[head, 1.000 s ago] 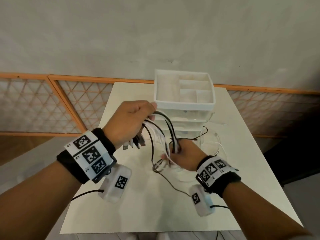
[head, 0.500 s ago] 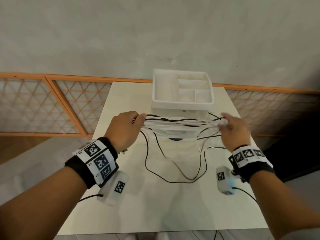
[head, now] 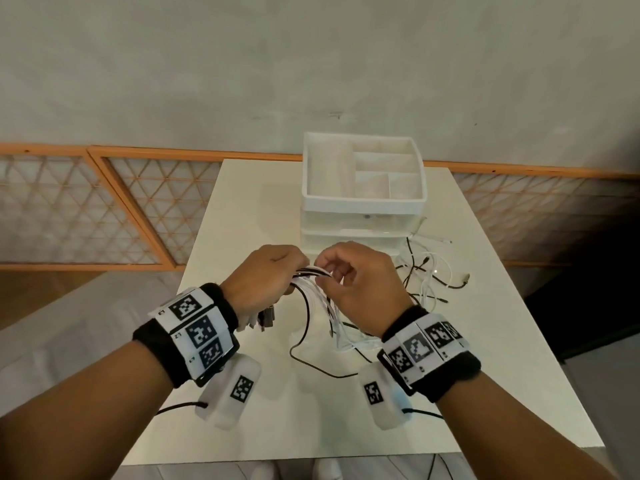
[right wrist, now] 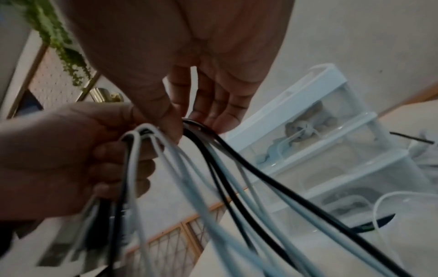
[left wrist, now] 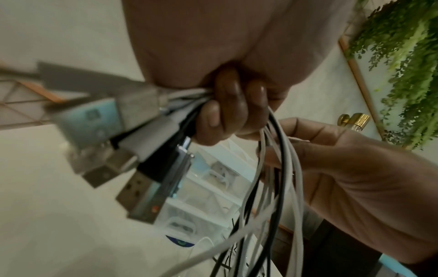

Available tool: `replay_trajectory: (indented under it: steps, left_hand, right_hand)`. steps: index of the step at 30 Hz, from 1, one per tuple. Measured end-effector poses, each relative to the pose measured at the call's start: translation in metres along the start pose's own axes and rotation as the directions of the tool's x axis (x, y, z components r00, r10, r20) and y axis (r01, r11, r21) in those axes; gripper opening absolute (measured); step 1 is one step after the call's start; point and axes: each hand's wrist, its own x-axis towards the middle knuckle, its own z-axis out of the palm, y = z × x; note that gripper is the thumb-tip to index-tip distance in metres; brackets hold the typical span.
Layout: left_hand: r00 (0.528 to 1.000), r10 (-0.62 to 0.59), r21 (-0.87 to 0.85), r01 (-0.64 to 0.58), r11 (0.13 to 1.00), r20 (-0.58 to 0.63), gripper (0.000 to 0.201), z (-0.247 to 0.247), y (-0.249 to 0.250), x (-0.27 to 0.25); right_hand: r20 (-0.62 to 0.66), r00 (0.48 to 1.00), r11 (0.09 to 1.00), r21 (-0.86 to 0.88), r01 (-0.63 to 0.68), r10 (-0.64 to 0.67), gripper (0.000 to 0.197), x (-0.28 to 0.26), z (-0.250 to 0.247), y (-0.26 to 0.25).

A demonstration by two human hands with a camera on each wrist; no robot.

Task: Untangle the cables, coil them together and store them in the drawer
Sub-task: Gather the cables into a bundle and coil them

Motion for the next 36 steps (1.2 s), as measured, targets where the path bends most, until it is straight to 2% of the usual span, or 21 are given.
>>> replay_trajectory:
  steps: [2, 4, 8, 10, 12, 14, 16, 18, 19, 20, 22, 24, 25, 27, 28, 30, 31, 32, 34, 35, 36]
  left_hand:
    - [0.999, -0.033, 0.036, 0.032, 0.999, 0.026, 0.031, -0.002, -0.003, -0.003]
    - [0.998, -0.046, 0.031, 0.045, 0.999, 0.038, 0.035, -0.002, -0.003, -0.005]
    - [0.998, 0.02, 0.016, -0.019, 1.0, -0.068, 0.044, 0.001, -0.005, -0.002]
    - [0.992, 0.031, -0.017, -0.033, 0.999, -0.124, 0.041, 0.001, -0.007, 0.0]
    - [0.988, 0.001, -0.092, -0.015, 0.996, -0.154, 0.033, -0.004, -0.007, 0.003]
    - [0.988, -0.016, -0.153, -0.008, 0.988, -0.154, 0.024, -0.009, -0.005, 0.004]
    - [0.988, -0.001, -0.207, -0.031, 0.978, -0.153, 0.022, -0.017, -0.002, 0.004]
    - [0.982, 0.026, -0.228, -0.069, 0.971, -0.186, 0.023, -0.023, 0.0, 0.006]
    - [0.976, 0.039, -0.222, -0.087, 0.971, -0.214, 0.022, -0.025, 0.001, 0.006]
    - [0.969, 0.047, -0.211, -0.1, 0.972, -0.243, 0.021, -0.026, 0.0, 0.007]
    - [0.957, 0.051, -0.19, -0.109, 0.976, -0.286, 0.018, -0.025, -0.003, 0.008]
    - [0.948, 0.027, -0.207, -0.098, 0.974, -0.319, 0.018, -0.024, -0.009, 0.009]
    - [0.945, 0.009, -0.229, -0.088, 0.969, -0.327, 0.019, -0.023, -0.012, 0.009]
    - [0.948, -0.015, -0.266, -0.075, 0.961, -0.319, 0.019, -0.021, -0.014, 0.009]
    - [0.951, -0.018, -0.27, -0.07, 0.96, -0.309, 0.019, -0.02, -0.014, 0.008]
    - [0.958, -0.022, -0.262, -0.056, 0.964, -0.287, 0.017, -0.018, -0.012, 0.007]
    - [0.961, -0.025, -0.259, -0.049, 0.965, -0.276, 0.017, -0.017, -0.011, 0.007]
    - [0.964, -0.029, -0.259, -0.042, 0.965, -0.264, 0.017, -0.015, -0.009, 0.007]
    - [0.974, -0.027, -0.257, -0.033, 0.966, -0.223, 0.016, -0.008, -0.004, 0.005]
    - [0.98, -0.016, -0.25, -0.034, 0.968, -0.199, 0.016, -0.004, -0.001, 0.004]
    - [0.984, -0.002, -0.241, -0.042, 0.97, -0.176, 0.016, 0.0, 0.002, 0.003]
  right_hand:
    - [-0.045, 0.999, 1.0, 0.001, -0.027, 0.027, 0.014, 0.002, -0.002, 0.003]
    - [-0.027, 0.998, 0.999, 0.006, -0.05, 0.05, 0.015, 0.001, -0.003, 0.005]
    - [0.184, 0.97, 0.973, 0.133, -0.186, 0.16, 0.014, -0.009, -0.001, 0.009]
    - [0.24, 0.954, 0.974, 0.091, -0.207, 0.18, 0.018, -0.016, -0.001, 0.018]
    - [0.299, 0.926, 0.97, 0.008, -0.244, 0.231, 0.014, -0.022, -0.001, 0.031]
    - [0.384, 0.866, 0.945, -0.196, -0.261, 0.319, 0.027, -0.029, 0.001, 0.046]
    - [0.44, 0.766, 0.852, -0.453, -0.262, 0.469, 0.039, -0.037, 0.005, 0.067]
    - [0.379, 0.681, 0.71, -0.638, -0.297, 0.626, 0.038, -0.049, 0.0, 0.096]
    - [0.333, 0.662, 0.673, -0.649, -0.355, 0.671, 0.048, -0.055, -0.007, 0.11]
    - [0.279, 0.668, 0.656, -0.63, -0.415, 0.69, 0.062, -0.06, -0.014, 0.12]
    - [0.139, 0.72, 0.64, -0.592, -0.49, 0.68, 0.094, -0.064, -0.027, 0.134]
    - [0.1, 0.737, 0.651, -0.557, -0.515, 0.669, 0.11, -0.061, -0.036, 0.137]
    - [0.123, 0.722, 0.646, -0.565, -0.513, 0.681, 0.109, -0.058, -0.038, 0.133]
    - [0.179, 0.678, 0.603, -0.649, -0.463, 0.713, 0.095, -0.053, -0.04, 0.119]
    - [0.191, 0.694, 0.6, -0.686, -0.412, 0.695, 0.081, -0.047, -0.04, 0.107]
    - [0.156, 0.797, 0.644, -0.688, -0.336, 0.583, 0.047, -0.034, -0.041, 0.077]
    - [0.113, 0.867, 0.705, -0.637, -0.311, 0.485, 0.035, -0.027, -0.039, 0.058]
    - [0.067, 0.928, 0.789, -0.552, -0.271, 0.366, 0.033, -0.022, -0.035, 0.042]
    - [0.04, 0.988, 0.938, -0.322, -0.129, 0.15, 0.056, -0.013, -0.021, 0.008]
    - [0.067, 0.994, 0.967, -0.243, -0.072, 0.091, 0.07, -0.01, -0.012, -0.004]
    - [0.084, 0.995, 0.978, -0.206, -0.038, 0.056, 0.076, -0.007, -0.002, -0.012]
